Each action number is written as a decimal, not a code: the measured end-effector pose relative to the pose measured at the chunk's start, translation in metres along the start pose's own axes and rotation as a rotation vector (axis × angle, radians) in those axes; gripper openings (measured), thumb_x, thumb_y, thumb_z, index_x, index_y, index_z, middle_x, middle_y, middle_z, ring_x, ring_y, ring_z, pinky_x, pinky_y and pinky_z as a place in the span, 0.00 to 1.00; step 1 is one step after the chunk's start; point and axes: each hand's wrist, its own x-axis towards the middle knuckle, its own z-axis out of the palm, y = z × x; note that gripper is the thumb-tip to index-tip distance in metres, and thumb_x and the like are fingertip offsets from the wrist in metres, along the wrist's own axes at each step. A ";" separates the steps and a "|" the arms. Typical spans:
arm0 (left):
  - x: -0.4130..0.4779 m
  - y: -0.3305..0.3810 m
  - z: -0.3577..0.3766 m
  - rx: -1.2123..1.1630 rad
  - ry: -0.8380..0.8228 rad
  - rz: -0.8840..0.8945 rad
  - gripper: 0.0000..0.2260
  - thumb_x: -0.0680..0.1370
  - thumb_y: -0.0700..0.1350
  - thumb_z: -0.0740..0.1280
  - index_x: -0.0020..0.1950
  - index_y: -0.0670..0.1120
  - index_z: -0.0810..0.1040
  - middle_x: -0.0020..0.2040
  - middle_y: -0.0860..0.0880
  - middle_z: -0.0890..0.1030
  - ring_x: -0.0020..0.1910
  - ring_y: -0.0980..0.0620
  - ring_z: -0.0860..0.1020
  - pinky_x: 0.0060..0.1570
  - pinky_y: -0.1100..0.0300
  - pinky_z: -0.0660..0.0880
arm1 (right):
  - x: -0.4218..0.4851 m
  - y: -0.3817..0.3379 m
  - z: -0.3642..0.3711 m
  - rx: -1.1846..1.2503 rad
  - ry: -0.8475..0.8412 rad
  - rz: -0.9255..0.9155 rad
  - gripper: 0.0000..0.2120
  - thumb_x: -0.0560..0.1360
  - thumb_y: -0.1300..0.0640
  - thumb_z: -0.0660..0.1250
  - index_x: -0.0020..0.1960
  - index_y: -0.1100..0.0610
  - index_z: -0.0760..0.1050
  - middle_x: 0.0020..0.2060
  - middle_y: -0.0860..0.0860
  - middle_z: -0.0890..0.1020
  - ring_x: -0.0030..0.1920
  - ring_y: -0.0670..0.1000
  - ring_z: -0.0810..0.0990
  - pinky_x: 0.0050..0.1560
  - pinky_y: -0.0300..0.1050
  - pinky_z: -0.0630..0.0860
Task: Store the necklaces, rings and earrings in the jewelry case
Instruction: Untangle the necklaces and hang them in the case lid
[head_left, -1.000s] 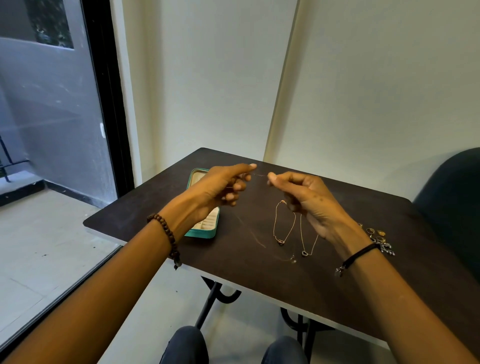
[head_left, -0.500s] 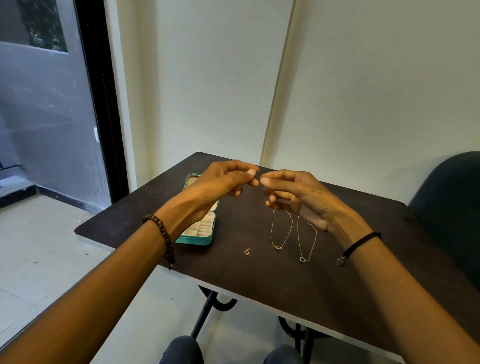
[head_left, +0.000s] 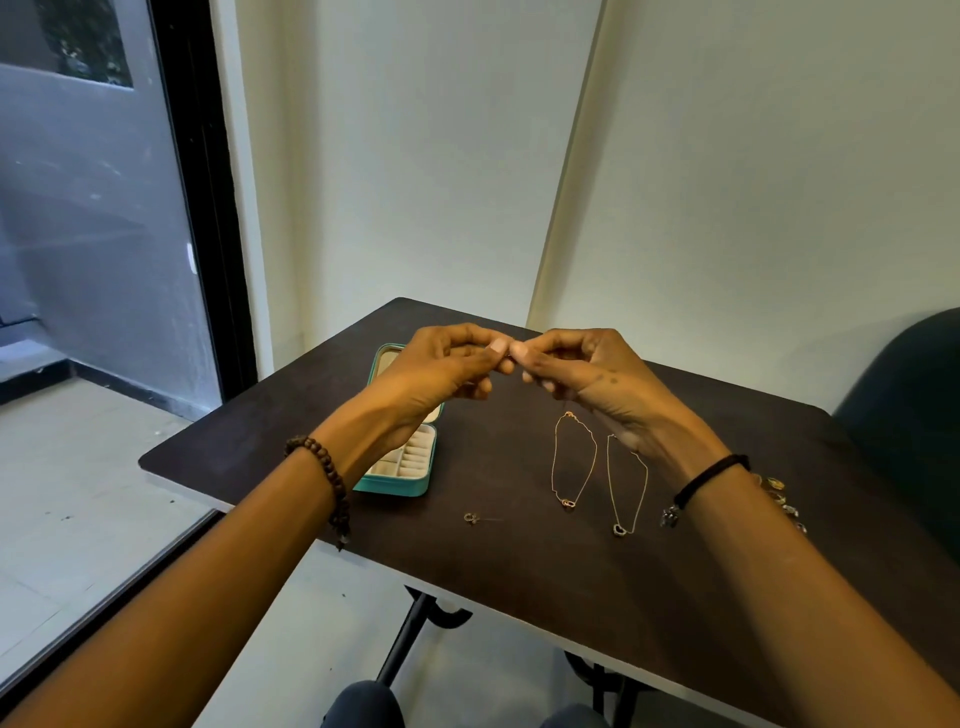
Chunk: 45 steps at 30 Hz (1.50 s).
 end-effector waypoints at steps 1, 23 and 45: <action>0.003 -0.004 0.000 0.007 -0.004 -0.004 0.10 0.80 0.42 0.67 0.60 0.42 0.80 0.46 0.47 0.85 0.37 0.56 0.79 0.45 0.62 0.79 | 0.004 0.004 0.000 0.002 0.008 0.009 0.12 0.76 0.54 0.74 0.52 0.63 0.84 0.37 0.51 0.82 0.35 0.45 0.75 0.36 0.34 0.72; 0.145 -0.116 0.024 0.804 0.241 -0.053 0.06 0.75 0.38 0.71 0.49 0.46 0.81 0.48 0.45 0.83 0.48 0.47 0.82 0.52 0.50 0.80 | 0.117 0.143 -0.012 -0.390 0.126 0.122 0.05 0.76 0.63 0.72 0.51 0.56 0.82 0.40 0.51 0.86 0.42 0.43 0.84 0.45 0.30 0.77; 0.128 -0.106 0.102 0.864 0.027 0.050 0.09 0.75 0.38 0.72 0.54 0.45 0.80 0.52 0.46 0.81 0.50 0.49 0.80 0.53 0.51 0.81 | 0.053 0.133 -0.080 -0.663 0.263 0.078 0.04 0.77 0.61 0.72 0.51 0.56 0.83 0.44 0.49 0.83 0.45 0.43 0.81 0.40 0.29 0.74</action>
